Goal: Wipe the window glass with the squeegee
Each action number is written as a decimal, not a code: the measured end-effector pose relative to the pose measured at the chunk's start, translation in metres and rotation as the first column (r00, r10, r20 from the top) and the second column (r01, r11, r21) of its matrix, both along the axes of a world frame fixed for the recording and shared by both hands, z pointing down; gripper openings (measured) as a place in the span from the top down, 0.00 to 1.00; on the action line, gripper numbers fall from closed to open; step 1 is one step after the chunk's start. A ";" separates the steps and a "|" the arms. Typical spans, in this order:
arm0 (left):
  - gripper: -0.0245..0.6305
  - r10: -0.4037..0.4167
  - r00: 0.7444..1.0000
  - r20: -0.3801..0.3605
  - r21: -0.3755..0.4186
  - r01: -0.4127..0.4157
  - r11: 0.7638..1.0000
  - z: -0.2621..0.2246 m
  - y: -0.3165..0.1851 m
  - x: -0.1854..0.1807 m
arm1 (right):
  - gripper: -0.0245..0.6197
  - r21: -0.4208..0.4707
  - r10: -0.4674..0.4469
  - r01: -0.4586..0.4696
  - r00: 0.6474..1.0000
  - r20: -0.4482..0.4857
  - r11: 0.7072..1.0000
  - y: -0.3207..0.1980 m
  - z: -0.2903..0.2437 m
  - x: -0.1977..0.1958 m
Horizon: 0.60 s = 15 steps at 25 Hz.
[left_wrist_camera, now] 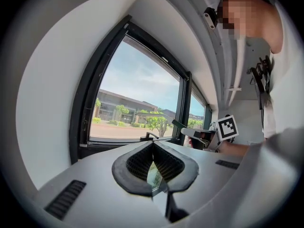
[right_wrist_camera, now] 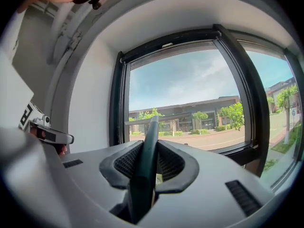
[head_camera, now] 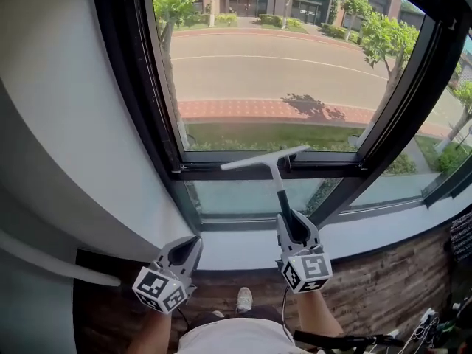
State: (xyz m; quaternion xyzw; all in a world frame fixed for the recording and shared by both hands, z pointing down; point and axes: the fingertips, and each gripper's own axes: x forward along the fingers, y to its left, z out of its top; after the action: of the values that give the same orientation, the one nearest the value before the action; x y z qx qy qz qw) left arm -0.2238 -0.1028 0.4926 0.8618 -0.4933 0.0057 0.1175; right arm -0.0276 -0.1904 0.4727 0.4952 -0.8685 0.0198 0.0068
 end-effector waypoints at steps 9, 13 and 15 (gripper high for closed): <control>0.94 0.029 0.999 -0.040 0.024 -0.028 0.999 0.008 0.064 -0.024 | 0.81 0.019 0.074 -0.074 0.997 0.018 0.997 0.088 -0.030 0.008; 0.94 0.036 0.997 -0.069 0.025 -0.034 0.999 0.007 0.088 -0.021 | 0.81 0.030 0.070 -0.070 0.997 0.015 0.997 0.118 -0.042 0.008; 0.94 0.041 0.996 -0.074 0.031 -0.039 0.999 0.006 0.094 -0.018 | 0.81 0.046 0.076 -0.076 0.997 0.017 0.996 0.124 -0.048 0.010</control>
State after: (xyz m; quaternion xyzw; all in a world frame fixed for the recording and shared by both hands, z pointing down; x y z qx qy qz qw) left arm -0.2415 -0.0084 0.4986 0.8728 -0.4713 -0.0314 0.1232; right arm -0.0176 -0.0666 0.4251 0.5277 -0.8493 0.0036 -0.0124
